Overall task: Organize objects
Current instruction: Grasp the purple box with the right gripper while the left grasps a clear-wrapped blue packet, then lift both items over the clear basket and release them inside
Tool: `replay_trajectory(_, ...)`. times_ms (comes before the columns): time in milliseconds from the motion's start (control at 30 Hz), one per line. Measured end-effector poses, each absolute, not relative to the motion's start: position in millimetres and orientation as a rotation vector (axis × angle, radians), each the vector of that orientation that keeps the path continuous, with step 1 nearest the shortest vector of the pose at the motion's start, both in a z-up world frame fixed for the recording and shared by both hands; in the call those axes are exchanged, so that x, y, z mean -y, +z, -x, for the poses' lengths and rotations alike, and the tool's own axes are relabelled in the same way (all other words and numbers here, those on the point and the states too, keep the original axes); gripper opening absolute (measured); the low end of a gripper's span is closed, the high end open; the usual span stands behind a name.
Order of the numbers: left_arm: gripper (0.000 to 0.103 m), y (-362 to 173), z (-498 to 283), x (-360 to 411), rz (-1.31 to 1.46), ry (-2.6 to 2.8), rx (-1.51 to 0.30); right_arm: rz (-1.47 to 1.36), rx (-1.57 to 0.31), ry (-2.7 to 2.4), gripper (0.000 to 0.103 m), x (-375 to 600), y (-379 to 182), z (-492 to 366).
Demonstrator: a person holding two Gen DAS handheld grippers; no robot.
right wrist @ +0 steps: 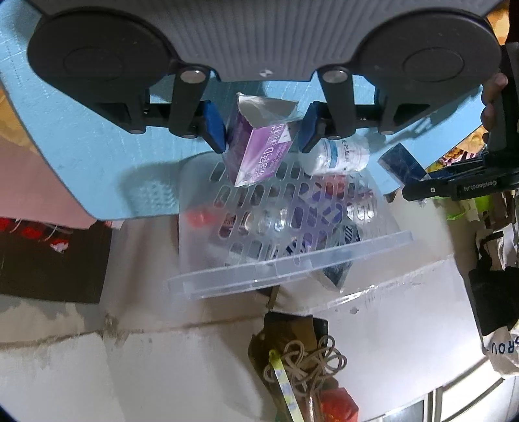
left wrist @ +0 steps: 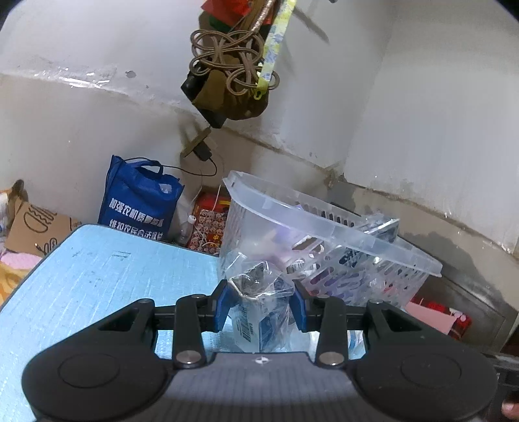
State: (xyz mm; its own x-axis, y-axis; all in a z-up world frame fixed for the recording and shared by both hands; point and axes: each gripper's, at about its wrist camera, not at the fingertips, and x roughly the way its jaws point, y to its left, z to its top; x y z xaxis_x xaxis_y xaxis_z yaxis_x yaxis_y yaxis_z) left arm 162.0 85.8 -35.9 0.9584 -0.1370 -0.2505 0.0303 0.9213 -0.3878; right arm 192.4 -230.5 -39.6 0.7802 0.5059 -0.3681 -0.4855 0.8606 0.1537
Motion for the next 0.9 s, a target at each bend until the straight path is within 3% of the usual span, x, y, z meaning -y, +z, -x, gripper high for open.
replay_trajectory(500, 0.043, -26.8, -139.8, -94.3, 0.447, -0.132, -0.207, -0.034, -0.317, 0.556, 0.051, 232.2, -35.3, -175.5)
replay_trajectory(700, 0.043, 67.0, -130.8, -82.6, 0.384, -0.212, -0.041, -0.005, -0.185, 0.572, 0.051, 225.9, 44.3, -161.8)
replay_trajectory(900, 0.045, 127.7, -228.7, -51.4, 0.364, -0.25, -0.142, 0.018, -0.248, 0.585, 0.052, 197.0, 117.0, -250.8)
